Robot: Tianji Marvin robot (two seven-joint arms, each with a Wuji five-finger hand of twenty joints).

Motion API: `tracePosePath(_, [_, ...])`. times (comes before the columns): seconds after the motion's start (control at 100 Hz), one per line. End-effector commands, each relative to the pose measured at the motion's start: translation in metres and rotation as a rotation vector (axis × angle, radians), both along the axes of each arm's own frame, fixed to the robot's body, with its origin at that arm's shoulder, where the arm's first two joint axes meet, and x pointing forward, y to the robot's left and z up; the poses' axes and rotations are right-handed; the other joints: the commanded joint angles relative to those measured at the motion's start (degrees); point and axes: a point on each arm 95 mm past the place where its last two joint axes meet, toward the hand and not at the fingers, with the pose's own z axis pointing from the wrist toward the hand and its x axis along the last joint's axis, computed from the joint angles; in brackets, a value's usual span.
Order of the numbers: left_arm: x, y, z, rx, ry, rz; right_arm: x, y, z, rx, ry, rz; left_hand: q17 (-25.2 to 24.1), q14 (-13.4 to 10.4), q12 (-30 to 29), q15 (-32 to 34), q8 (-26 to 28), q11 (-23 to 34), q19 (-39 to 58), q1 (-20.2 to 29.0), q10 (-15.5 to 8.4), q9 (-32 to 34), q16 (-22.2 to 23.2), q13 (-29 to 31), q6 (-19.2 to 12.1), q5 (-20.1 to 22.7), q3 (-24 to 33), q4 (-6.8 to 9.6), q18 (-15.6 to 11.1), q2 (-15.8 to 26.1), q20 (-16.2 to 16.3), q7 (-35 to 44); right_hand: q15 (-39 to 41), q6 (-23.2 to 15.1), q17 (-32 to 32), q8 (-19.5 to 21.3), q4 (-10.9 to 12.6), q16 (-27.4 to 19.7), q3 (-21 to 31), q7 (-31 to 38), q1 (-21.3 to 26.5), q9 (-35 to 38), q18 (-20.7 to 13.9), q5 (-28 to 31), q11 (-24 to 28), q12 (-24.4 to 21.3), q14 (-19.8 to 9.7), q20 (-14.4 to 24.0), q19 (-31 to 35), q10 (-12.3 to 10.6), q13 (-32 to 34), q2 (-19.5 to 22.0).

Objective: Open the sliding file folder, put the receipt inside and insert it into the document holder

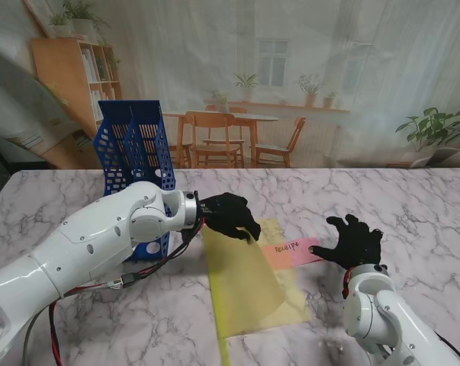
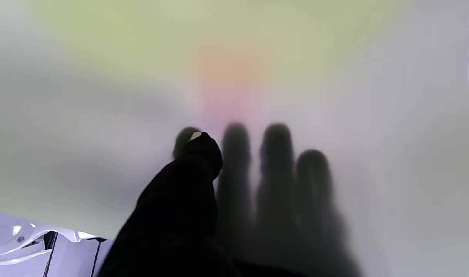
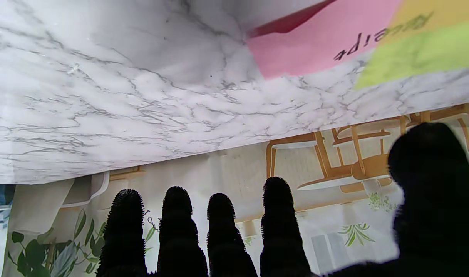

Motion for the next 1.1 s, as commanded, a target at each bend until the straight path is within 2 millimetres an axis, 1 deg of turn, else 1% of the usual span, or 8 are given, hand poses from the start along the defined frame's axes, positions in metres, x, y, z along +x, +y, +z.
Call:
tracePosePath(0.0, [0.0, 0.002, 0.0, 0.013, 0.001, -0.004, 0.002, 0.004, -0.005, -0.001, 0.006, -0.009, -0.33, 1.37, 0.69, 2.19, 4.81, 1.44, 1.05, 4.66, -0.48, 0.73, 1.01, 0.61, -1.25, 5.76, 1.71, 0.42, -2.18, 7.32, 0.56, 9.27, -3.11, -0.42, -0.86, -0.98, -0.1, -1.68, -0.81, 1.88, -2.6, -1.67, 1.71, 1.09, -2.01, -0.58, 0.36, -0.5, -2.65, -0.66, -1.3, -2.04])
tracePosePath(0.07, [0.0, 0.002, 0.0, 0.011, 0.001, -0.004, 0.005, 0.008, -0.009, -0.029, 0.011, -0.019, -0.25, 1.41, 0.69, 2.23, 4.84, 1.48, 1.09, 4.66, -0.51, 0.8, 1.01, 0.68, -1.3, 5.79, 1.72, 0.44, -2.2, 7.31, 0.57, 9.32, -3.51, 2.76, -0.49, -0.44, -0.17, -1.82, -0.86, 3.27, -2.12, -1.69, 2.28, 4.68, -1.82, -0.44, 0.53, -0.32, -3.07, -0.21, -0.7, -3.15])
tracePosePath(0.19, [0.001, 0.002, -0.001, 0.011, 0.004, -0.001, 0.012, 0.016, -0.015, -0.087, 0.011, -0.023, -0.3, 1.48, 0.67, 2.25, 4.82, 1.5, 1.09, 4.66, -0.48, 0.8, 1.0, 0.64, -1.26, 5.77, 1.75, 0.44, -2.11, 7.29, 0.58, 9.27, -3.69, 10.86, 0.79, 1.66, -0.32, -1.76, -0.23, 4.43, -1.7, -1.79, 3.22, 10.09, 0.08, 0.53, 0.34, 0.18, -3.91, 1.03, 0.9, -5.52])
tracePosePath(0.34, [0.001, 0.001, -0.003, 0.014, 0.008, 0.001, 0.016, 0.024, -0.021, -0.124, 0.027, -0.028, -0.26, 1.45, 0.65, 2.33, 4.83, 1.5, 1.12, 4.66, -0.52, 0.82, 1.01, 0.69, -1.24, 5.79, 1.75, 0.43, -2.17, 7.3, 0.58, 9.29, -2.17, 14.71, 1.6, 4.23, -0.26, -1.3, 1.07, 4.69, -1.42, -1.82, 3.67, 15.35, 1.9, 1.26, 0.28, 0.88, -3.33, 2.3, 1.54, -7.04])
tracePosePath(0.47, [0.0, 0.001, -0.003, 0.011, 0.01, 0.005, 0.015, 0.029, -0.025, -0.161, 0.048, -0.018, -0.26, 1.61, 0.64, 2.34, 4.85, 1.52, 1.14, 4.66, -0.37, 0.8, 1.0, 0.65, -1.13, 5.86, 1.86, 0.48, -2.16, 7.3, 0.59, 9.31, -0.23, 14.29, 1.68, 5.58, -0.1, -1.07, 0.89, 2.95, -0.24, -1.85, 3.84, 16.72, 1.77, 1.05, 0.33, 0.83, -2.4, 2.6, 1.19, -7.34])
tracePosePath(0.64, [0.0, 0.002, -0.004, 0.014, 0.011, 0.003, 0.008, 0.032, -0.029, -0.176, 0.073, -0.005, -0.25, 1.56, 0.61, 2.42, 4.85, 1.53, 1.14, 4.66, -0.33, 0.83, 1.01, 0.67, -1.2, 5.81, 1.81, 0.45, -2.22, 7.28, 0.58, 9.28, 0.42, 10.18, 1.55, 6.58, 0.03, -1.14, 0.72, 2.09, 0.41, -1.78, 3.71, 13.74, 1.52, 0.89, 0.26, 0.61, -1.88, 1.8, 0.82, -6.74])
tracePosePath(0.89, [-0.001, 0.002, -0.003, 0.014, 0.009, 0.006, 0.002, 0.033, -0.034, -0.204, 0.095, -0.014, -0.29, 1.61, 0.59, 2.43, 4.84, 1.54, 1.14, 4.65, -0.29, 0.77, 0.98, 0.61, -1.13, 5.73, 1.86, 0.5, -2.23, 7.31, 0.58, 9.24, 1.12, 11.86, 1.56, 6.91, 0.32, -1.14, -0.36, 1.88, 1.62, -1.83, 3.74, 13.66, 1.74, 1.0, 0.32, 0.31, -1.21, 1.9, 0.67, -5.61])
tracePosePath(1.09, [-0.001, 0.002, -0.003, 0.011, 0.01, 0.009, 0.0, 0.032, -0.03, -0.213, 0.119, 0.0, -0.23, 1.66, 0.57, 2.5, 4.86, 1.57, 1.18, 4.66, -0.19, 0.81, 0.97, 0.63, -1.07, 5.79, 1.92, 0.52, -2.18, 7.29, 0.59, 9.26, 1.15, 10.36, 1.43, 6.95, 0.54, -1.32, -0.98, 1.4, 1.41, -1.59, 3.7, 12.48, 2.13, 1.17, 0.36, 0.0, -0.86, 1.2, 0.55, -3.9])
